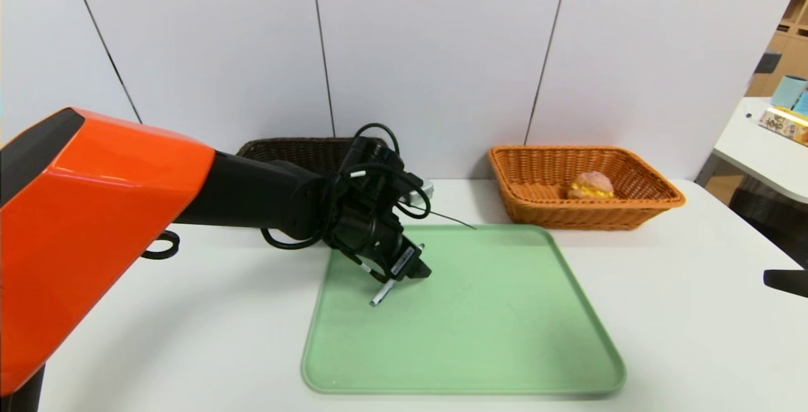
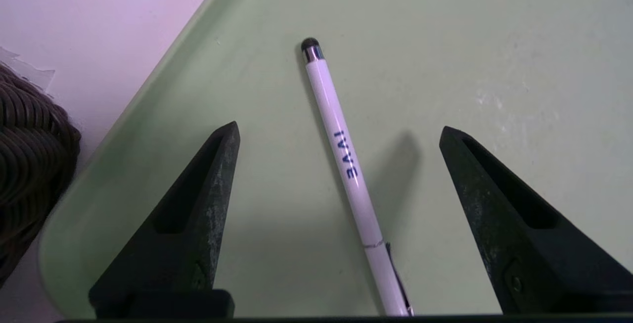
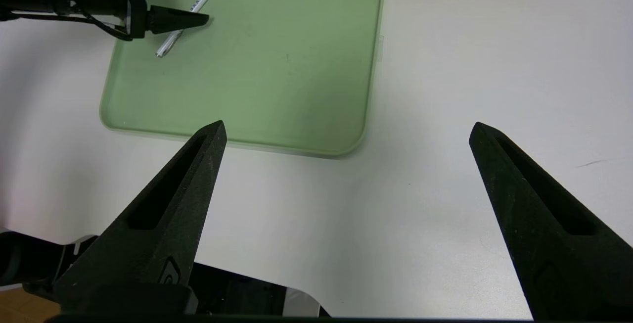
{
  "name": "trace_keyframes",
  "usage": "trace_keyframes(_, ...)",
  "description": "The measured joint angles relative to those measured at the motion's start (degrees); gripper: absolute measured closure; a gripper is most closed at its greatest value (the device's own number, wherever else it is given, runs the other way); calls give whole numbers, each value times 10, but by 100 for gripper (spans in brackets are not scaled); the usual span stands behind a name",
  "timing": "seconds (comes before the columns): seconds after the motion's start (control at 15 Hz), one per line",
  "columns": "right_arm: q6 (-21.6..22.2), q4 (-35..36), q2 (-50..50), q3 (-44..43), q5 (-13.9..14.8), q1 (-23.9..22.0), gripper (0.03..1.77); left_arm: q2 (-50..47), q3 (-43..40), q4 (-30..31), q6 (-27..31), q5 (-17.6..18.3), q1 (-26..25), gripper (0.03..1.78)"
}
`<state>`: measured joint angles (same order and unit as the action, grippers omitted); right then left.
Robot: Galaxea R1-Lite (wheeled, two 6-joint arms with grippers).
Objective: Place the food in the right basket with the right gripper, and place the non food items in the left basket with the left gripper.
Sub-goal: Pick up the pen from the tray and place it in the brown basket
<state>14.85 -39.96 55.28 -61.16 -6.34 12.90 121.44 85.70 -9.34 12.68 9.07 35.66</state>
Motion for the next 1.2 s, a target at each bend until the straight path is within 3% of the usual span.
trace_keyframes(0.33,0,0,0,-1,1,0,10,4,-13,2,-45,-13,11,24)
trace_keyframes(1.2,0,0,0,-1,0,0,10,2,-37,29,-42,-13,12,14)
